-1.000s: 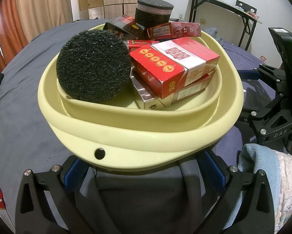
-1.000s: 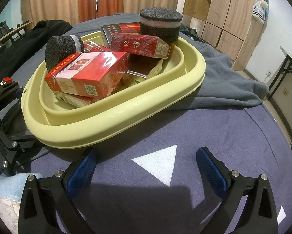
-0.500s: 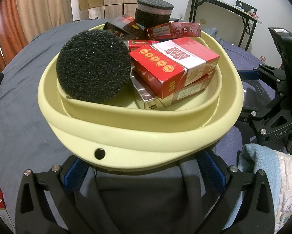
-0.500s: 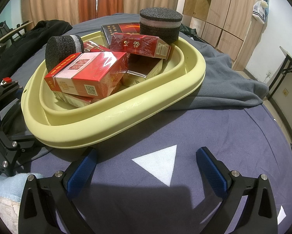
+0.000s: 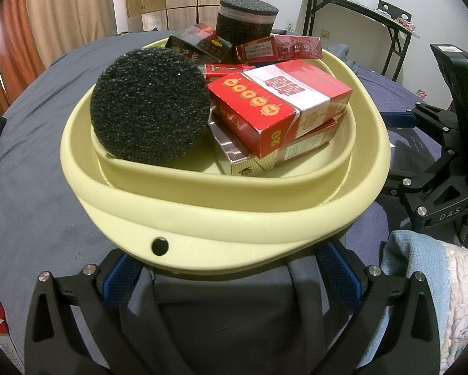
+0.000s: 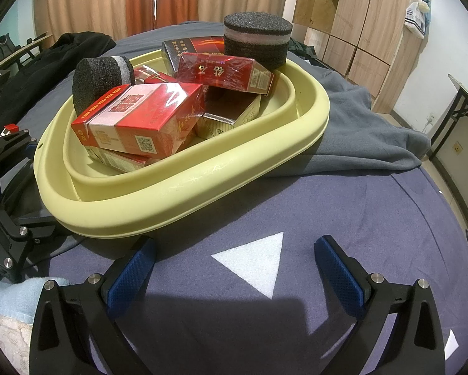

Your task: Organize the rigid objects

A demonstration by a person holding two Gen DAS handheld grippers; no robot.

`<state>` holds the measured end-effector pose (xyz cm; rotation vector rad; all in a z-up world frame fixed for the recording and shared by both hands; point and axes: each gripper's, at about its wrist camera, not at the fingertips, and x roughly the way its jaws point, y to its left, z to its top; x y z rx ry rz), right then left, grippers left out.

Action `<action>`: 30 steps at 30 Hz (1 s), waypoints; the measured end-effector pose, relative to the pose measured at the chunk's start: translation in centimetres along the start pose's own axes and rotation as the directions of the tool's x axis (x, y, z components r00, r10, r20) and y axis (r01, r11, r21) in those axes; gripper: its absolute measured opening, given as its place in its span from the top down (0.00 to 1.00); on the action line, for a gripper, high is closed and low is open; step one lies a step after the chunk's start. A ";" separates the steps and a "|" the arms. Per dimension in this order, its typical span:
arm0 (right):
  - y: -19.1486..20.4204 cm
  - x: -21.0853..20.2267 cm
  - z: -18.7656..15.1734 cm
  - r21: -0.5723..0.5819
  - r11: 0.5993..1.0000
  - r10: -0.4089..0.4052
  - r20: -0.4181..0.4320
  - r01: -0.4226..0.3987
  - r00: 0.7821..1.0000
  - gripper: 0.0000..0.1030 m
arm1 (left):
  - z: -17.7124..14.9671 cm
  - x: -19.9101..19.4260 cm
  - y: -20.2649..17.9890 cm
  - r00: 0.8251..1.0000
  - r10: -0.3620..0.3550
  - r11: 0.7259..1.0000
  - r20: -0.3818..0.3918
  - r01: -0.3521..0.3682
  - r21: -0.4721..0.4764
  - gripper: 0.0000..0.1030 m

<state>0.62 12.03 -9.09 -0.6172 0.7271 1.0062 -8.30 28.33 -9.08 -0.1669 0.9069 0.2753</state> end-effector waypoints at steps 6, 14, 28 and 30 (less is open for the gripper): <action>0.0 0.0 0.0 0.000 1.000 0.000 0.000 0.000 1.000 0.00 | 0.0 0.0 0.0 1.000 0.000 1.000 0.000 0.000 0.000 0.00; 0.0 0.0 0.0 0.000 1.000 0.000 0.000 0.000 1.000 0.00 | 0.0 0.0 -0.2 1.000 0.004 1.000 -0.001 -0.004 0.002 0.00; 0.0 0.0 0.0 0.000 1.000 0.000 0.000 0.000 1.000 0.00 | 0.0 0.0 -0.2 1.000 -0.001 1.000 0.001 0.001 -0.003 0.00; 0.0 0.0 0.0 0.000 1.000 0.000 0.000 0.000 1.000 0.00 | 0.0 0.0 -0.2 1.000 -0.002 1.000 0.001 0.002 -0.003 0.00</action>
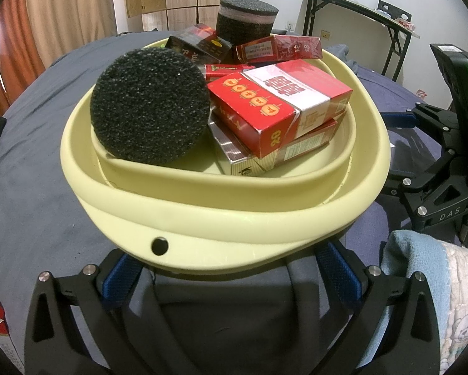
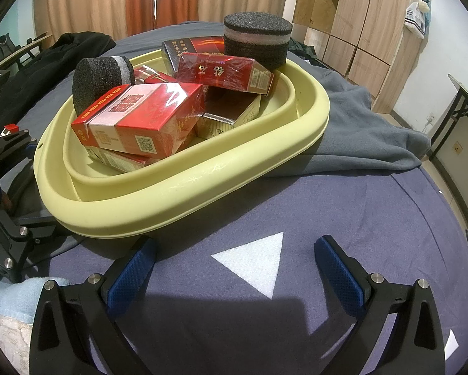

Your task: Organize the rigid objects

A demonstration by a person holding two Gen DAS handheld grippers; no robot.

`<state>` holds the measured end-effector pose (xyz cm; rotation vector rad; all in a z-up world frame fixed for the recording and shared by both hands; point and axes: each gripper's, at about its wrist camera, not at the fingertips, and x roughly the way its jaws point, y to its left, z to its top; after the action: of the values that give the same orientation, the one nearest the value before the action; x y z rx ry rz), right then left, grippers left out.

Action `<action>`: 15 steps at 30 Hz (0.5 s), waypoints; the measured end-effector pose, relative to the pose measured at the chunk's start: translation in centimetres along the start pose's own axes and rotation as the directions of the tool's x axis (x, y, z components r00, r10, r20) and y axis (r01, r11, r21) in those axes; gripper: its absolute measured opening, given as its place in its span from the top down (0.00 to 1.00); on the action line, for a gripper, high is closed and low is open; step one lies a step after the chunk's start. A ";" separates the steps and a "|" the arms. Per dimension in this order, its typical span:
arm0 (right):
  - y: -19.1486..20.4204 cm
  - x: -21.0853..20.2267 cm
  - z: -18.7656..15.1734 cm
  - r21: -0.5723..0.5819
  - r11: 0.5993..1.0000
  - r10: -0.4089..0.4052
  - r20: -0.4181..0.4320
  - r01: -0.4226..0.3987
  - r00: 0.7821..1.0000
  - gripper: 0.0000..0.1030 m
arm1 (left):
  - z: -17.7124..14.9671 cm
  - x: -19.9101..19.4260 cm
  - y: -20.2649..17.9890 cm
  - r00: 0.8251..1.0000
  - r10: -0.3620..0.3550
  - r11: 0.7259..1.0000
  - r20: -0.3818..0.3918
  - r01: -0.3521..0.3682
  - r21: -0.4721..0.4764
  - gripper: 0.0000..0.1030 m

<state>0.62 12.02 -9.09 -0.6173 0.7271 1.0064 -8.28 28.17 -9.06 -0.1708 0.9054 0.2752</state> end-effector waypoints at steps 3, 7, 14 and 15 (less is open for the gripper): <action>0.0 0.0 0.0 0.000 1.000 0.000 0.000 0.000 1.000 0.00 | 0.0 0.0 0.0 1.000 0.001 1.000 0.000 -0.001 0.000 0.00; 0.0 0.0 0.0 0.000 1.000 0.000 0.000 0.000 1.000 0.00 | 0.1 0.0 0.0 1.000 0.000 1.000 0.000 0.000 0.000 0.00; 0.0 0.0 0.0 0.000 1.000 0.000 0.000 0.000 1.000 0.00 | 0.0 0.0 0.1 1.000 0.005 1.000 0.001 -0.005 0.004 0.00; 0.0 0.0 0.0 0.000 1.000 0.000 0.000 0.000 1.000 0.00 | -0.2 -0.1 0.1 1.000 0.006 1.000 0.001 -0.006 0.004 0.00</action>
<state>0.63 12.02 -9.09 -0.6175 0.7269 1.0064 -8.49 28.17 -9.14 -0.1643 0.9056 0.2788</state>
